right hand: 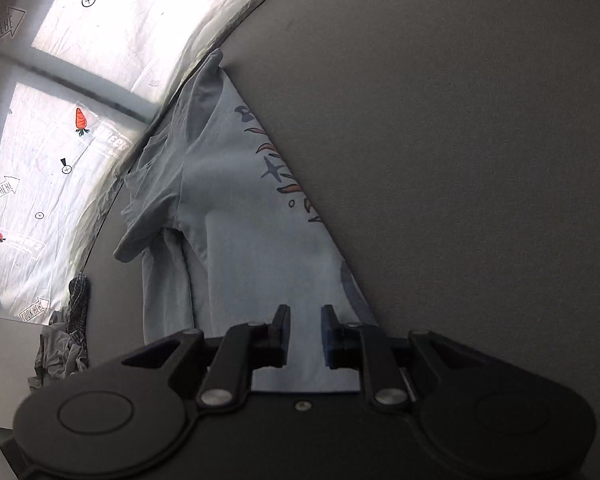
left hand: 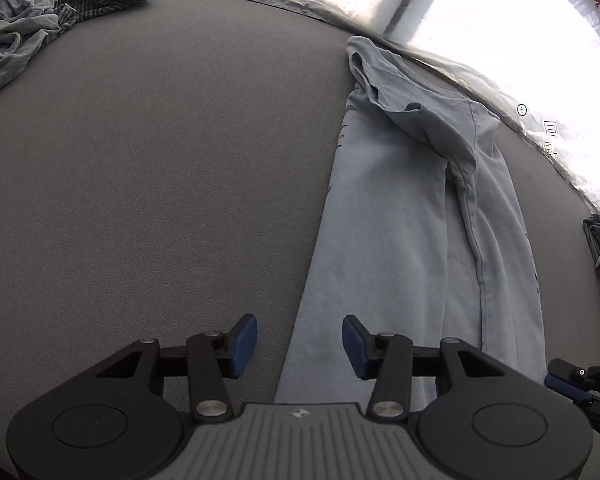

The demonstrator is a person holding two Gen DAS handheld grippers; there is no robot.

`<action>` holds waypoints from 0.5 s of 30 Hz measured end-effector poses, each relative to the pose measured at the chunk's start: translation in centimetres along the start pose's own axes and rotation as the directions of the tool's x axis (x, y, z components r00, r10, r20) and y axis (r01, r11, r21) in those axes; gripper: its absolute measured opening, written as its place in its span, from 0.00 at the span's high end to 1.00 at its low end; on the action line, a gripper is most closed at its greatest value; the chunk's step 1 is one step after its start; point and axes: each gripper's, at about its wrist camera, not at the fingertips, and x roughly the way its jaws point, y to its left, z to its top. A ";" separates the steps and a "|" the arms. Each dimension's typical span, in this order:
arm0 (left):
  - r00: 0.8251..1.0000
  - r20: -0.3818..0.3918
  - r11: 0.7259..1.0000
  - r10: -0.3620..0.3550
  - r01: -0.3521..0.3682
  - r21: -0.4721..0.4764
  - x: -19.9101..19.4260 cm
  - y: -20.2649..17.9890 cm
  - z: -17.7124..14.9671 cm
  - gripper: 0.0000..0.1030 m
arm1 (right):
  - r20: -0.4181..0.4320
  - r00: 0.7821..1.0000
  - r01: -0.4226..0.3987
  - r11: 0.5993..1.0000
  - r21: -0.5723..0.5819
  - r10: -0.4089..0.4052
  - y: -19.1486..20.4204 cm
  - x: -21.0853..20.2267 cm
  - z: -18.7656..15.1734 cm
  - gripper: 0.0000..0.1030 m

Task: Fold clothes
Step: 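Lower the hem onto the shirt and open both tools, then grasp the folded strip's end with the left tool while the right tool grasps it too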

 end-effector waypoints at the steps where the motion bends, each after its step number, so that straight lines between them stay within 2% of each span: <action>1: 1.000 0.000 1.000 0.000 0.000 -0.004 -0.3 0.0 -0.7 0.52 | 0.007 1.000 0.022 0.999 -0.044 -0.022 -0.1 -0.5 -0.4 0.81; 3: 1.000 0.000 1.000 -0.002 0.002 -0.010 -1.0 0.1 -2.1 0.51 | 0.017 0.999 0.053 0.994 -0.098 -0.051 -0.5 -1.3 -1.2 0.76; 6: 1.000 -0.011 1.000 -0.018 0.017 -0.013 -1.8 0.3 -3.9 0.51 | -0.006 0.999 0.051 0.992 -0.120 -0.052 -1.7 -1.9 -2.4 0.75; 10: 0.998 -0.028 0.999 -0.049 0.049 -0.005 -2.9 0.6 -5.8 0.48 | -0.055 0.998 -0.015 0.997 -0.073 0.011 -3.7 -2.9 -3.7 0.75; 15: 0.993 -0.058 0.994 -0.102 0.100 -0.038 -4.1 1.8 -7.6 0.48 | -0.102 0.991 -0.089 0.996 0.024 0.091 -6.0 -3.6 -5.0 0.76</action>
